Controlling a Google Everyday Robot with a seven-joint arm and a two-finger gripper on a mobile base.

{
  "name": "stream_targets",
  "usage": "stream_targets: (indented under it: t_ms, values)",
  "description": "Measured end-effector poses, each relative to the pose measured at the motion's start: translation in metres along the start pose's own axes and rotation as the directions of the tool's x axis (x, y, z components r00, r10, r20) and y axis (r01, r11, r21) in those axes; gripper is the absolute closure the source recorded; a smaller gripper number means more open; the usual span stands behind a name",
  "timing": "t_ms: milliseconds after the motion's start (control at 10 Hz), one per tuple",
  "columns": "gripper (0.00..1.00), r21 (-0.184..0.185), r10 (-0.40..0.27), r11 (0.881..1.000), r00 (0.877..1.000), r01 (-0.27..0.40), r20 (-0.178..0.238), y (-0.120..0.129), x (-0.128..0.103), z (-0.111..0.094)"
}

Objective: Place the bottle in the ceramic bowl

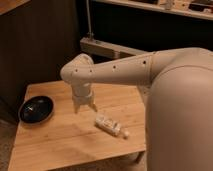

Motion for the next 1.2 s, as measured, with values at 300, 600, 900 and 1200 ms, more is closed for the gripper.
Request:
stream_targets:
  t_ms: [300, 600, 900, 1200]
  values:
    - [0.35, 0.011, -0.256, 0.967, 0.962, 0.256, 0.094, -0.040, -0.002, -0.011]
    - [0.35, -0.116, -0.343, 0.921, 0.916, 0.371, 0.207, -0.092, -0.004, -0.044]
    - [0.35, -0.219, -0.344, 0.888, 0.900, 0.404, 0.266, -0.124, -0.013, -0.057]
    - [0.35, -0.244, -0.343, 0.875, 0.892, 0.418, 0.295, -0.133, -0.016, -0.063]
